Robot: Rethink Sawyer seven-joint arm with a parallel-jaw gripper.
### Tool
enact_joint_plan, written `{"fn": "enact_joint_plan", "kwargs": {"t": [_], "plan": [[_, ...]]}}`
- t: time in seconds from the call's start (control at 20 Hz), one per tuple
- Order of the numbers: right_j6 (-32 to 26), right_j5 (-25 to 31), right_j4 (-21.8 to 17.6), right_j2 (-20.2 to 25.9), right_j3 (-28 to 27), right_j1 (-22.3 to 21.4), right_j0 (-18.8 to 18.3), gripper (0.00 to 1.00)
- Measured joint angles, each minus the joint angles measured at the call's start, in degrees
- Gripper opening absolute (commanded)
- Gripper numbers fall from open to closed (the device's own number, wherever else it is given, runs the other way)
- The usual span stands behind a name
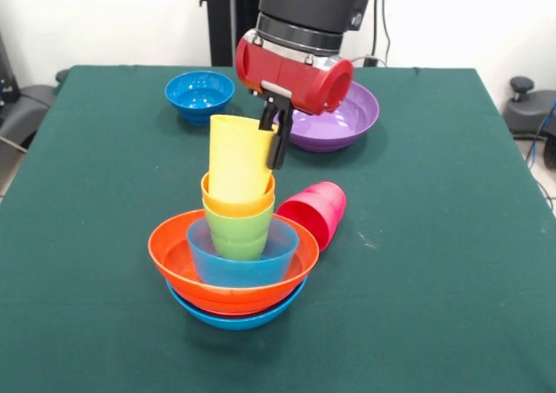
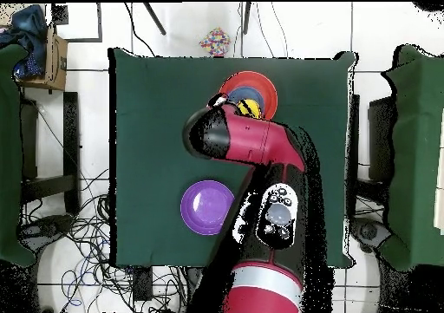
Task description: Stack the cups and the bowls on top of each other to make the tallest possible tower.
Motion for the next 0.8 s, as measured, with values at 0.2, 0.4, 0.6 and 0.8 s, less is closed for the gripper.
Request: {"fn": "enact_joint_plan", "kwargs": {"t": [0.2,0.4,0.6,0.8], "plan": [[0.0,0.1,0.0,-0.9,-0.7,1.2,1.0,0.0],[0.0,0.3,0.0,-1.4,-1.0,1.8,1.5,0.0],[0.0,0.3,0.0,-1.7,-1.2,2.4,1.6,0.0],[0.0,0.5,0.0,-1.9,-1.4,2.9,1.6,0.0]]}}
